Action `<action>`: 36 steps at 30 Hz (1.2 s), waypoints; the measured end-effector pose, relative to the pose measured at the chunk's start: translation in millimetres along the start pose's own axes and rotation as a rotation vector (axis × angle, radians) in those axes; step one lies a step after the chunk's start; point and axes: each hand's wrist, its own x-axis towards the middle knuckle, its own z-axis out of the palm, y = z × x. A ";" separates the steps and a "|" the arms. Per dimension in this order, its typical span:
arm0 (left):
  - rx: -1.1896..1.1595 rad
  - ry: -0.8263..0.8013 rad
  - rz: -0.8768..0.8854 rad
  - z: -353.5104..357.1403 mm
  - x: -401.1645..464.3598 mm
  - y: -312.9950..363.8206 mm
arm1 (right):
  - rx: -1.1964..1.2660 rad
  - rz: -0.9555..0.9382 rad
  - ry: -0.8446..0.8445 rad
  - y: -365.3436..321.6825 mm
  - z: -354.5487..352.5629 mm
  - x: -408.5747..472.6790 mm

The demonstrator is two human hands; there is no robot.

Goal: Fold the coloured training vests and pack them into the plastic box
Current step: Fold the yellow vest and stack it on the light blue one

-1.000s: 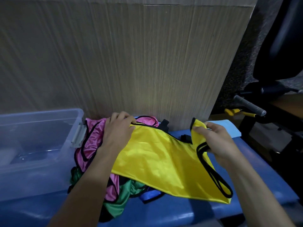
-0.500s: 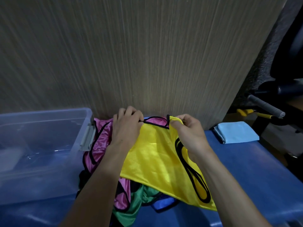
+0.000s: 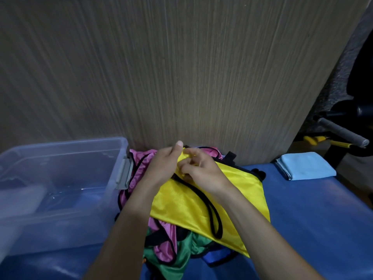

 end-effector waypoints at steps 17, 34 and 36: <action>0.496 0.238 0.177 19.8 -15.9 7.9 | -0.648 -0.181 0.176 34.5 -92.4 -51.1; 0.285 0.345 0.068 11.3 -3.9 15.8 | -0.617 -0.136 0.304 36.1 -119.5 -63.4; 0.366 0.379 0.083 6.9 1.3 5.6 | -0.632 -0.059 0.386 39.8 -133.8 -65.8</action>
